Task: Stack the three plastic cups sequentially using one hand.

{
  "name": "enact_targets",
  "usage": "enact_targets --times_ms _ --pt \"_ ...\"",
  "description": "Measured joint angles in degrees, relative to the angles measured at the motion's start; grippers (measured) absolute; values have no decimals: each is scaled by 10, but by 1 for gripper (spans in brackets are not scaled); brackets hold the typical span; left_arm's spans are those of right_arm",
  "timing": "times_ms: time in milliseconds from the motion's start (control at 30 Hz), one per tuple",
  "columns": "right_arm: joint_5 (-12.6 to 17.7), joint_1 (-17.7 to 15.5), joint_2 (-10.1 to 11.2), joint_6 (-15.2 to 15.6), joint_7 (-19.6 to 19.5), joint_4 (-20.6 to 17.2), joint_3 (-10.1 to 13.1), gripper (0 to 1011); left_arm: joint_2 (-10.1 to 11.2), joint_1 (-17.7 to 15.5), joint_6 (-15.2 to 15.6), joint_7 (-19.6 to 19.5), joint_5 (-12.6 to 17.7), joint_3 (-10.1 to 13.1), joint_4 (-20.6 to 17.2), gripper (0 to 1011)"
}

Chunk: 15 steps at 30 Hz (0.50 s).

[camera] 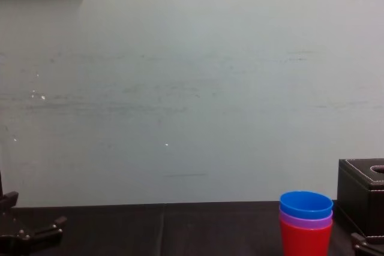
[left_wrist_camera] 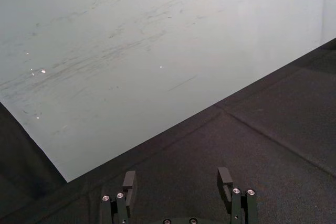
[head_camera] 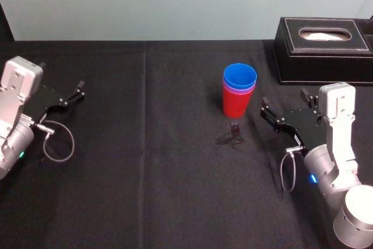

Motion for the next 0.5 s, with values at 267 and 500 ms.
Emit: enact_targets --times_ms 267,500 --pt "0 0 0 0 0 0 0 1004 0 0 0 0 0 0 0 1005" --pt "0 0 0 0 0 -1 -1 1004 0 0 0 0 0 0 0 1005"
